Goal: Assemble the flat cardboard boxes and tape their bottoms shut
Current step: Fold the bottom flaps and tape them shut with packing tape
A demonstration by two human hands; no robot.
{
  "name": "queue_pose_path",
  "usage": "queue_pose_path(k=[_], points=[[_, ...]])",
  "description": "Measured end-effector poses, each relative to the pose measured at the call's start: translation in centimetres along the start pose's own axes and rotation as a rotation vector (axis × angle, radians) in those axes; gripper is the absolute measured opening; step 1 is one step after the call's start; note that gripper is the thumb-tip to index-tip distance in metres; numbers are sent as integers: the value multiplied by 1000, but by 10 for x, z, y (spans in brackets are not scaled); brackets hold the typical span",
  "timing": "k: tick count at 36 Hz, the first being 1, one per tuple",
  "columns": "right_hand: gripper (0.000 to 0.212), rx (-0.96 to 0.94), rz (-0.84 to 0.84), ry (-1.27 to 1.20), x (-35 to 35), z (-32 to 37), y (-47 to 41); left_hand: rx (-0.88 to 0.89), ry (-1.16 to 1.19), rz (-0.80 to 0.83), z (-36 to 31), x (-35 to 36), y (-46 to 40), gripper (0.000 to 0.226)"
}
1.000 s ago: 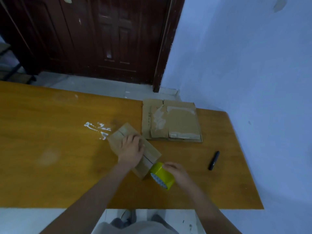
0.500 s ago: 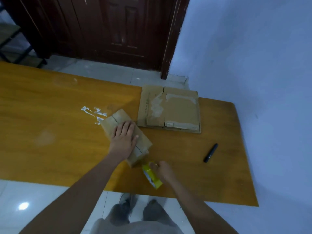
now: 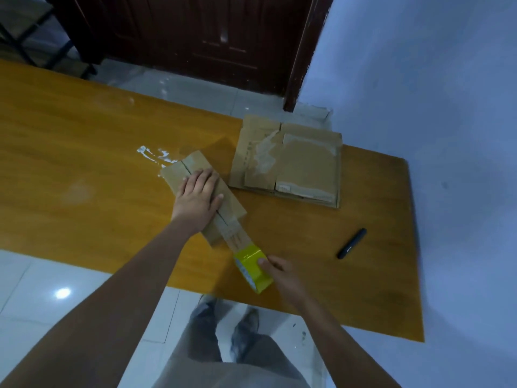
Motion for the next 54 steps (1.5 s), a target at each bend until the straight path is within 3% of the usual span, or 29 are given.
queue_pose_path(k=[4,8,12,16,19,23,27,35,42,50,52,54], points=[[43,-93,-45,63,5,5,-5,13,-12,-3,2,1,-5,55],[47,-194,-115,377,10,5,-10,18,5,-4,3,3,-5,58],[52,-115,-188,569,10,-7,-13,12,0,5,2,1,-5,55],[51,-20,-148,709,16,-5,-17,5,9,15,-1,-2,-4,55],[53,-33,-130,725,19,-1,-15,-77,-11,-10,-7,-8,0,48],[57,-76,-109,686,19,-2,-7,87,-65,-193,-22,-16,7,27],[48,-71,-70,509,17,-6,-5,11,-2,-185,-26,-22,10,19],[32,23,61,190,7,-22,6,90,-124,-162,-49,-24,55,39],[31,0,58,186,6,-16,11,16,-192,-86,-59,-11,88,59],[32,35,46,153,-4,-13,14,-23,-219,2,-74,4,106,119],[37,25,-37,213,-18,-11,12,-42,-233,17,-72,8,109,127],[41,-2,-220,247,-43,-10,3,-45,-236,-2,-72,10,107,131]])
Point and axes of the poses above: each hand's wrist, its own y-axis away from the middle knuckle, its own x-axis out of the palm, z = x × y, the point moved 4 cm from there along -y, towards the middle knuckle, and after that the axes turned 12 degrees about -z, right-handed, at the moved point
